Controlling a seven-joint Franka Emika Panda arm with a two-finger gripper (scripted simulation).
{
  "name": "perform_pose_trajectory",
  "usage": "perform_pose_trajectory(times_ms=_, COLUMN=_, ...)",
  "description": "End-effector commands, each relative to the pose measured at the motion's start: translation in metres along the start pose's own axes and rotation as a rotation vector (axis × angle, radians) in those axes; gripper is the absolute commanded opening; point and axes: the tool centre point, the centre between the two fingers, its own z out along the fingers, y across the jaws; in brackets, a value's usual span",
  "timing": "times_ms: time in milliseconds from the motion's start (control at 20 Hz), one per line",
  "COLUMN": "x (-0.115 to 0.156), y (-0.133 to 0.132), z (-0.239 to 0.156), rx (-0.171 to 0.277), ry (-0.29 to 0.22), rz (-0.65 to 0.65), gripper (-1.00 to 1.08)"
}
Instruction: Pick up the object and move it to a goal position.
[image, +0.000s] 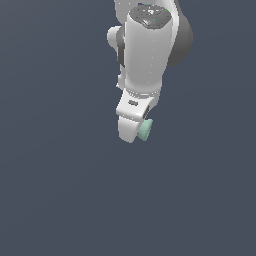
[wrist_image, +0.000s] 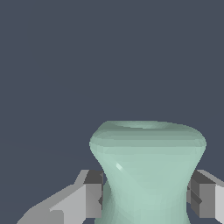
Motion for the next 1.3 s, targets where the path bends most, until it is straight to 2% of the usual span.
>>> perform_pose_trajectory(times_ms=0, x=-0.011, y=-0.005, z=-0.029, rx=0.0, ry=0.0, rz=0.0, gripper=-1.0)
perform_pose_trajectory(times_ms=700, x=-0.063, y=-0.025, z=-0.172, rx=0.001, ry=0.003, rz=-0.001, gripper=-1.0)
perform_pose_trajectory(times_ms=950, x=-0.073, y=-0.027, z=-0.201, rx=0.001, ry=0.003, rz=0.0, gripper=-1.0)
perform_pose_trajectory(times_ms=1250, x=-0.079, y=-0.027, z=-0.217, rx=0.001, ry=0.002, rz=0.001, gripper=-1.0)
